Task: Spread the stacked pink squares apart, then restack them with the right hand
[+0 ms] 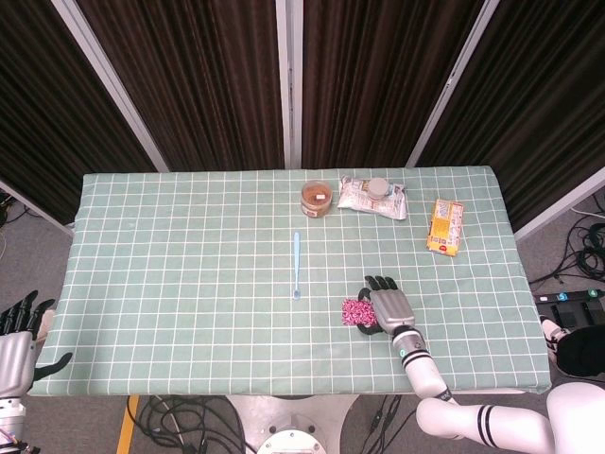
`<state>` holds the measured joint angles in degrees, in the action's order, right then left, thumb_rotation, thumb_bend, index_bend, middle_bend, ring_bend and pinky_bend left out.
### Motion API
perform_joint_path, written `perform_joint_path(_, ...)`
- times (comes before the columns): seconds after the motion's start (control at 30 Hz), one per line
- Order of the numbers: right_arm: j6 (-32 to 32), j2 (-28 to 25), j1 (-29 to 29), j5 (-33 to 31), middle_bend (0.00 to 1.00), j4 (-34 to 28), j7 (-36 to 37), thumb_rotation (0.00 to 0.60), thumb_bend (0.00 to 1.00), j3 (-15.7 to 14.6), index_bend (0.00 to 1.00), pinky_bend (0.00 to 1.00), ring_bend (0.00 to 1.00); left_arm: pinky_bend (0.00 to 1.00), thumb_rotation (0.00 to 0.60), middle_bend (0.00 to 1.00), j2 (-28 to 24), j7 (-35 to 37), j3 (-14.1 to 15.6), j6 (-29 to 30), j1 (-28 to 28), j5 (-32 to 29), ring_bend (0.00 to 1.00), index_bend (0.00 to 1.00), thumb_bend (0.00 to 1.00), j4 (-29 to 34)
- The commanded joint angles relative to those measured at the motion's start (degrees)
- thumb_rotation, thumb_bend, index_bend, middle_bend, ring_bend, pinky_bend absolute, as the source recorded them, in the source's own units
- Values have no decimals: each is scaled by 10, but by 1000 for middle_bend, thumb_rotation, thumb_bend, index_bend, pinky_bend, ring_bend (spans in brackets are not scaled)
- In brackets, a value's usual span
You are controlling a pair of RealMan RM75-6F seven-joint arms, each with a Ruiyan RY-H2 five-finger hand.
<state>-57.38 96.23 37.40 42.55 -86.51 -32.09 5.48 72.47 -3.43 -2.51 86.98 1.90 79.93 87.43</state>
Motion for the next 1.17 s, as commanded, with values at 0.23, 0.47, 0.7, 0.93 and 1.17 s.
perform_joint_path(0.23, -12, -12, -6, 9, 48, -11, 16, 468, 167, 10, 292, 0, 0, 126, 600, 146, 1, 2, -1, 0, -1, 1, 106, 225, 173, -2)
perform_joint_path(0.47, -88, -90, -53, 98, 61, -31, 99, 468, 168, 29, 249, 0, 0, 126, 600, 146, -1, 1, -3, -1, -1, -3, 106, 225, 173, -2)
perform_joint_path(0.7, -161, -200, -130, 234, 22, -68, 216, 492, 167, -7, 140, 0, 0, 126, 600, 146, -5, -10, -7, -3, -7, -2, 106, 225, 173, 6)
perform_joint_path(0.93, -265, -256, -212, 368, 0, -81, 320, 488, 169, -59, 106, 0, 0, 126, 600, 146, -7, -26, -12, -5, -14, -2, 106, 225, 173, 18)
perform_joint_path(1.17, -312, -272, -266, 400, 0, -91, 348, 490, 171, -78, 106, 0, 0, 126, 600, 146, -8, -38, -16, -7, -20, -4, 106, 225, 173, 28)
